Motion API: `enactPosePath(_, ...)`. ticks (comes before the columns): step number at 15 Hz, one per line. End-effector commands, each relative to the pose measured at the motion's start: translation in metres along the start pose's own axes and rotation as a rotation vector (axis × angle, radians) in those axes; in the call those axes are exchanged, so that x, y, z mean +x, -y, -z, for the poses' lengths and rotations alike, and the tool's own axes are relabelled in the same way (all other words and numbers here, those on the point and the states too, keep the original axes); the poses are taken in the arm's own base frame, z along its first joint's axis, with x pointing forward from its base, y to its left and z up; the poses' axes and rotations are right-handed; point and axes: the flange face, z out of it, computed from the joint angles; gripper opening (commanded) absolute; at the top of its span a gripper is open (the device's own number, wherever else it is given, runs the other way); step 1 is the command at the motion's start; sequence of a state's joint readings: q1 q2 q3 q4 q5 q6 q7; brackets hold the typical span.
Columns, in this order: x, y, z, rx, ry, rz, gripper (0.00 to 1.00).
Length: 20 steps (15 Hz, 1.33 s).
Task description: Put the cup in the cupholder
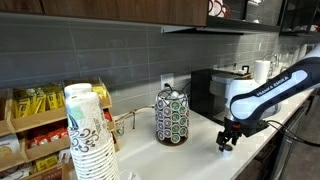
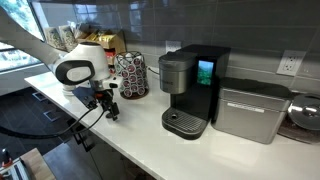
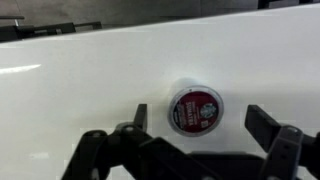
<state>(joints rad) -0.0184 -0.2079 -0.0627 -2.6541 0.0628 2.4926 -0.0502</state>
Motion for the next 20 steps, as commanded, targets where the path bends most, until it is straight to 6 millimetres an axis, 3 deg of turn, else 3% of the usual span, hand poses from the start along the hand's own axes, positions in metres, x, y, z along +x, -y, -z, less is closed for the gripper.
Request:
enactPosePath(1, 0.004, -0.0057, -0.0053, -0.015, 0.0, -0.019, 1.0)
enactPosePath(8, 0.0046, -0.0104, -0.0081, -0.021, 0.01, -0.037, 1.0)
enactPosePath(12, 0.0049, -0.0101, -0.009, -0.015, 0.011, -0.038, 0.72)
enactPosePath(17, 0.0052, -0.01, -0.009, -0.015, 0.011, -0.036, 0.77)
enactPosePath(20, 0.0057, -0.0096, -0.0075, -0.014, 0.006, -0.036, 0.71)
